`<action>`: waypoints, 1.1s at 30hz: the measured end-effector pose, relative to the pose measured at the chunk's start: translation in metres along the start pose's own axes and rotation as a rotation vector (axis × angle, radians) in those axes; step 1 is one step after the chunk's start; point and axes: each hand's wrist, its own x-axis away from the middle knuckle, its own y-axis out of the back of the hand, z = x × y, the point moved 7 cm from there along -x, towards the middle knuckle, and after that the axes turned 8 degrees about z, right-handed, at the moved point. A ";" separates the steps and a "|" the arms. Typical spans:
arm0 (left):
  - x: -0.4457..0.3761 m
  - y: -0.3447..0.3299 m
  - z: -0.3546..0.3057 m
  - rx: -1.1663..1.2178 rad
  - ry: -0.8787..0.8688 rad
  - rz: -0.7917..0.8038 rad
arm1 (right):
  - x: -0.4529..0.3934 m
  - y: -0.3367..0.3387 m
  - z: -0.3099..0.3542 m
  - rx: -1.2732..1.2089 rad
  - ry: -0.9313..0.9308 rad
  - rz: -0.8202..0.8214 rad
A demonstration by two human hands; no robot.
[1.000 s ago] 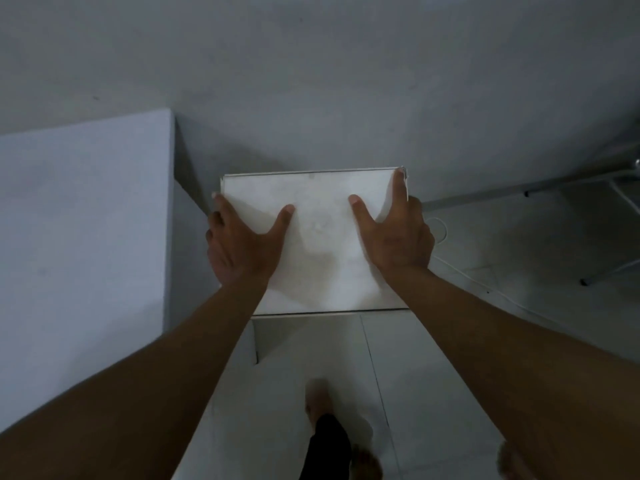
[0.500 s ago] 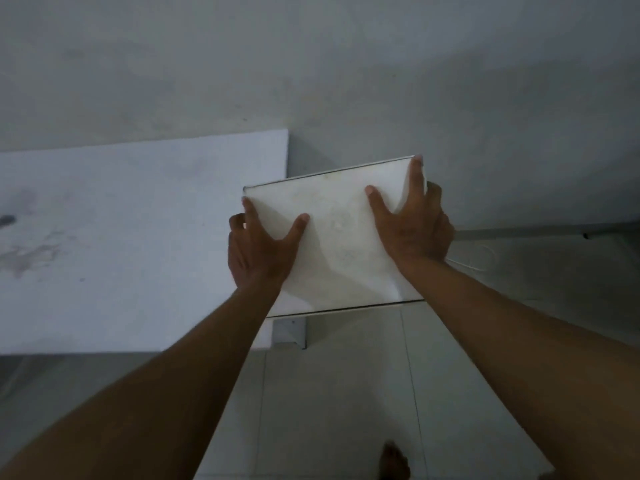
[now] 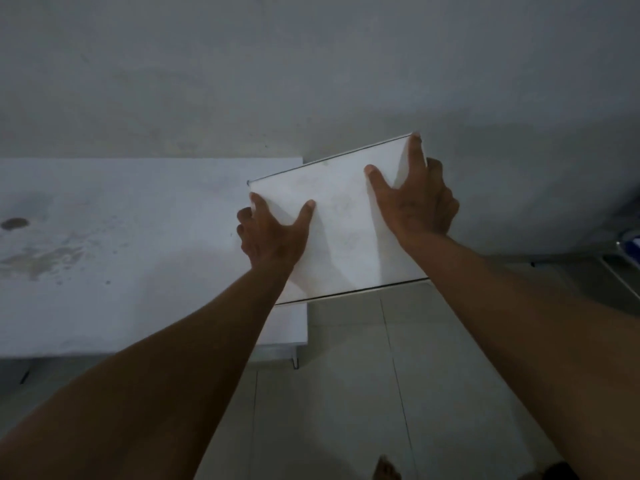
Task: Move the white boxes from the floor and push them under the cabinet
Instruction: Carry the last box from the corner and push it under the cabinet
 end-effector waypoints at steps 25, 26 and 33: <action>-0.037 0.328 0.200 -0.283 0.007 -0.179 | 0.196 -0.135 0.284 -0.182 -0.001 0.195; -0.037 0.340 0.209 -0.293 -0.002 -0.171 | 0.208 -0.140 0.293 -0.186 -0.009 0.193; -0.021 0.403 0.286 -0.323 0.017 -0.137 | 0.293 -0.171 0.344 -0.181 -0.052 0.249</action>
